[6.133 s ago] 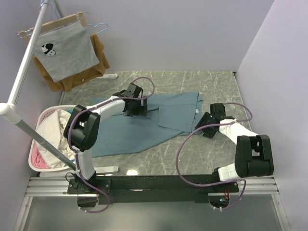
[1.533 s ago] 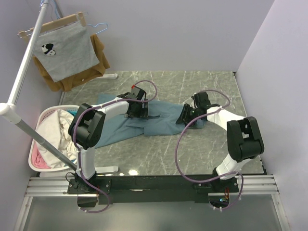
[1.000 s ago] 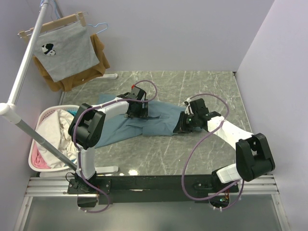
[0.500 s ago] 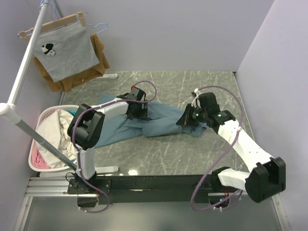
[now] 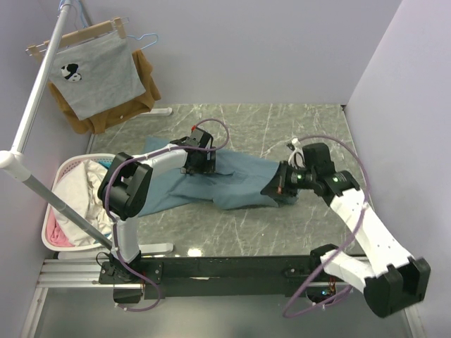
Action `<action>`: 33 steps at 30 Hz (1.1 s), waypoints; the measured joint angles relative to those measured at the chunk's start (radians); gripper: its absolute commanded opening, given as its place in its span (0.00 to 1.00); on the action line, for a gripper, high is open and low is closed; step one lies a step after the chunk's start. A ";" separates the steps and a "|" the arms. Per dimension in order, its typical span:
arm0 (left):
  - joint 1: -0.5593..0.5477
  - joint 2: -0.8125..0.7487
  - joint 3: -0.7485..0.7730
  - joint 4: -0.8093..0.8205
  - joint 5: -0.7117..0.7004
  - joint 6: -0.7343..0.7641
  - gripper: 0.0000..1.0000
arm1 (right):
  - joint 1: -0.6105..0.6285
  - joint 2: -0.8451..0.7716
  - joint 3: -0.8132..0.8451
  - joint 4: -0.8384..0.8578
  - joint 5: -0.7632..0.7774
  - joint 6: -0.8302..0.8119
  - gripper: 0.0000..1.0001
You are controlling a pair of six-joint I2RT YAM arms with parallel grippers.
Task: Fold and stack the t-shirts
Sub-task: Fold the flattened tshirt in 1/3 of the way
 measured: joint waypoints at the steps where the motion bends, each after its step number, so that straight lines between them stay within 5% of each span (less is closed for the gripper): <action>1: 0.000 0.000 0.000 0.000 0.000 0.000 0.87 | 0.000 -0.037 -0.014 -0.030 -0.013 -0.006 0.00; 5: 0.000 0.000 0.000 0.000 0.006 0.000 0.87 | 0.010 -0.198 -0.063 -0.132 -0.043 -0.009 0.00; 7: 0.000 0.000 0.000 0.000 0.007 0.000 0.87 | 0.022 -0.291 -0.097 -0.172 -0.051 0.005 0.17; 10: 0.000 -0.001 0.000 0.000 0.008 0.000 0.87 | 0.040 -0.422 -0.192 -0.227 -0.056 0.051 0.15; 12: 0.000 -0.002 0.000 -0.001 0.009 0.000 0.87 | 0.047 -0.498 -0.265 -0.267 -0.059 0.097 0.41; 18: 0.000 -0.003 0.000 -0.006 0.009 0.002 0.87 | 0.050 -0.576 -0.293 -0.363 0.054 0.221 0.50; 25: -0.001 -0.030 -0.007 -0.031 0.008 0.003 0.87 | 0.050 -0.377 -0.144 -0.264 0.371 0.239 0.53; 33: -0.003 -0.199 -0.015 -0.051 0.002 0.003 0.90 | 0.036 0.203 -0.095 0.092 0.547 0.162 0.48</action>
